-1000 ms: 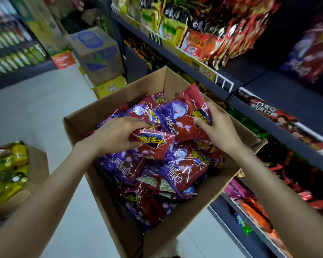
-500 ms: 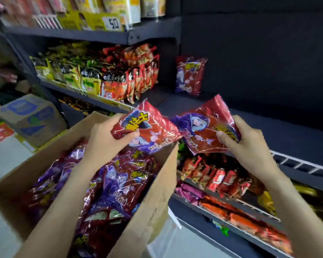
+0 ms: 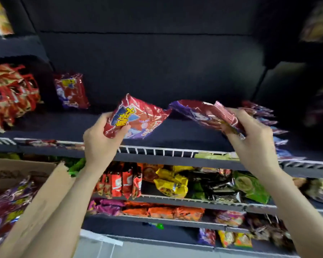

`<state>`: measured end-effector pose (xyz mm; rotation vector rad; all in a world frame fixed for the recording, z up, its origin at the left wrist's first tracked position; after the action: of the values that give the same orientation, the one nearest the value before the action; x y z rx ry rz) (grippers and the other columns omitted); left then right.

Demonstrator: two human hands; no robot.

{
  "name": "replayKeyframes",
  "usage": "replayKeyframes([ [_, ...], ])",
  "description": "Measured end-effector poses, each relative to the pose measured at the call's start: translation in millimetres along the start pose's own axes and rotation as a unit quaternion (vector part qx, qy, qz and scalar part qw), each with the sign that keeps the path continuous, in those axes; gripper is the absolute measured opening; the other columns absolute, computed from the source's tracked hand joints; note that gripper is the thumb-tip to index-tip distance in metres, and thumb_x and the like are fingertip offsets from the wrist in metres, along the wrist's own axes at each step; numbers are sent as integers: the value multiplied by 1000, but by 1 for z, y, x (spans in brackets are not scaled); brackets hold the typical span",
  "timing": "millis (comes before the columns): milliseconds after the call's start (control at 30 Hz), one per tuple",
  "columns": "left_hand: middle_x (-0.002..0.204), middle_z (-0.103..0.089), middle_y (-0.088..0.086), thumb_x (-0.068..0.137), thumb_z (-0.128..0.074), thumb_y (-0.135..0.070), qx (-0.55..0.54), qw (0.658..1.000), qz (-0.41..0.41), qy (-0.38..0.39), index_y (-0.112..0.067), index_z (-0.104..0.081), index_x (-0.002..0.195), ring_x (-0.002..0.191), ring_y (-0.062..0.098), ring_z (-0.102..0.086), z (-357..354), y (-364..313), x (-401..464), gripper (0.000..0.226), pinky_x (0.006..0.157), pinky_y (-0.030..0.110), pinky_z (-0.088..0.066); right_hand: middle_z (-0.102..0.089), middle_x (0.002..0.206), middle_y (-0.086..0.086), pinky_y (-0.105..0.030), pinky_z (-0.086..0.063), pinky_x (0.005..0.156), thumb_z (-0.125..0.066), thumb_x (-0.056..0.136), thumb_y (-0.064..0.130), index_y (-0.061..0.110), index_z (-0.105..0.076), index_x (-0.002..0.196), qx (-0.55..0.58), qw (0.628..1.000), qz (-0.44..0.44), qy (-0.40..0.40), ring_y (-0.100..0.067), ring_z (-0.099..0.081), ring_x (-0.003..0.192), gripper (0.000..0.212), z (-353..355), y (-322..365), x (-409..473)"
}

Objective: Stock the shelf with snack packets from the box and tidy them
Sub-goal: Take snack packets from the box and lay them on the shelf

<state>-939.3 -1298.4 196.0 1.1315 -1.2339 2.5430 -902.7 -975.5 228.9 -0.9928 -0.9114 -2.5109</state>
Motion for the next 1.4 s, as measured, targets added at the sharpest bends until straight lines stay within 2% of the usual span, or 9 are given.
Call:
replayKeyframes([
  [100,89,-68,-8,77,-70,-33,33,996,-83,32,-19,-61,107,78,17,-67,-53,-32,18,35,70,32,-53,-65,111,12,-22,-46,75,-62,80,-2,23,-61,121,-60,997,22,-30,-8,-61,89,48,26,-37,18],
  [267,90,-72,1,77,-76,-23,56,984,-163,38,-11,-63,106,75,21,-67,-127,-62,56,34,64,26,-45,-63,123,4,-35,-55,77,-55,72,-4,18,-60,122,-184,977,93,-50,-19,-61,110,55,42,-96,61],
  [400,90,-72,0,78,-76,-22,57,979,-194,35,-11,-64,105,75,20,-68,-176,-73,83,32,61,23,-40,-67,111,-6,-40,-57,66,-59,79,-2,15,-60,122,-277,954,114,5,-30,-64,98,46,22,-152,103],
  [467,89,-72,1,78,-76,-23,57,974,-216,39,-10,-64,104,74,21,-68,-198,-76,93,32,59,24,-42,-67,95,-16,-45,-56,62,-62,79,-2,11,-60,120,-314,946,70,46,-38,-65,83,43,11,-186,121],
  [533,85,-72,4,77,-77,-23,61,968,-239,40,-7,-64,102,70,24,-68,-217,-79,102,33,56,26,-44,-67,101,-20,-46,-54,71,-59,85,2,12,-57,127,-333,940,3,81,-41,-64,88,43,5,-219,132],
  [767,86,-71,6,83,-69,-35,80,960,-265,36,-14,-62,109,71,30,-68,-272,-87,126,34,56,38,-51,-60,129,-9,-37,-45,95,-55,94,13,22,-51,136,-217,957,-82,175,-30,-59,114,43,-12,-288,131],
  [1000,85,-70,4,82,-71,-28,59,946,-313,59,-14,-62,108,70,26,-67,-315,-112,129,30,53,27,-43,-45,144,2,-18,-28,108,-47,97,6,24,-42,141,-109,938,-84,319,-11,-42,131,48,-36,-283,112],
  [1200,81,-70,0,74,-78,-22,56,923,-377,53,-16,-66,101,68,22,-67,-345,-143,121,30,48,25,-44,-54,135,-1,-33,-41,104,-46,96,14,27,-47,138,-177,924,-43,336,-17,-53,121,44,-43,-264,102],
  [1400,86,-71,1,75,-77,-21,69,906,-388,155,-18,-65,106,73,24,-68,-402,-153,109,33,52,30,-48,-52,137,4,-38,-45,99,-46,97,34,34,-40,141,-260,918,-16,299,-18,-52,121,45,-28,-250,106],
])
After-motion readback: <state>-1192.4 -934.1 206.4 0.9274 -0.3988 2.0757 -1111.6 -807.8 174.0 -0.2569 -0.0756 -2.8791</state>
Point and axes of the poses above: each hand's wrist, its own x-axis towards the middle knuckle, its own z-axis out of the back of the hand, y = z × x, the point moved 7 cm from there along x, towards the middle knuckle
